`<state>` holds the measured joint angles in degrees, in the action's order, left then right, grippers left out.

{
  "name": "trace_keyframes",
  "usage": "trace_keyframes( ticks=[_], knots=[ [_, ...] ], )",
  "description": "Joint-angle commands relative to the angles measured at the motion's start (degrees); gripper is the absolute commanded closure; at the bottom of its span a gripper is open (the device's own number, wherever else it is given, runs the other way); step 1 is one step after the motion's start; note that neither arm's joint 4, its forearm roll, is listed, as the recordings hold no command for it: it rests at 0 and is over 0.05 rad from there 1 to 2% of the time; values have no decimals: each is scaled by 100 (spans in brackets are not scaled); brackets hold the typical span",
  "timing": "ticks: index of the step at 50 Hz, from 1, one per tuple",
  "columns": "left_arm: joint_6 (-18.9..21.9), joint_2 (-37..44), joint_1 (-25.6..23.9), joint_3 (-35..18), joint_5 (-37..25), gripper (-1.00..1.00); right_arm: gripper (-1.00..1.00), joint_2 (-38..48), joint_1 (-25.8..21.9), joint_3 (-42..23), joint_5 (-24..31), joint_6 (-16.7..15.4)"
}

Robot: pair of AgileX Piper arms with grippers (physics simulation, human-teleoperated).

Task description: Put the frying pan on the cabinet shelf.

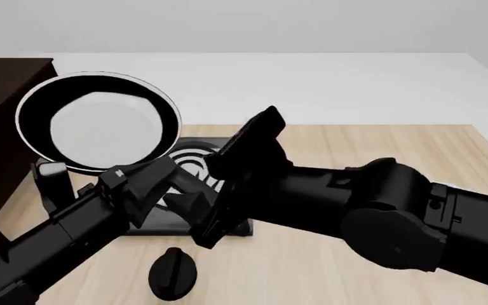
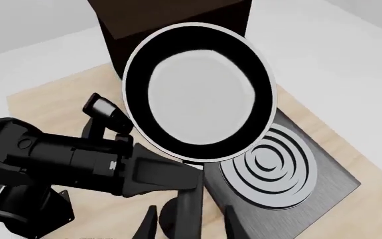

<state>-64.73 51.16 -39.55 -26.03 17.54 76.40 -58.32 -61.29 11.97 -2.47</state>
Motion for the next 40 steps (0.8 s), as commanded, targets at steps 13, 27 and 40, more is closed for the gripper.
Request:
trace_keyframes(
  ticks=[13, 27, 40],
  knots=[
    [115, -29, 2, -102, 125, 100, -100, -437, -17, -93, 363, 67],
    [171, -78, 175, -41, 161, 100, -100, -1042, -63, 4, 680, 13],
    [156, -13, 351, 76, 291, 100, -100, -1727, 231, 64, 975, -142]
  ],
)
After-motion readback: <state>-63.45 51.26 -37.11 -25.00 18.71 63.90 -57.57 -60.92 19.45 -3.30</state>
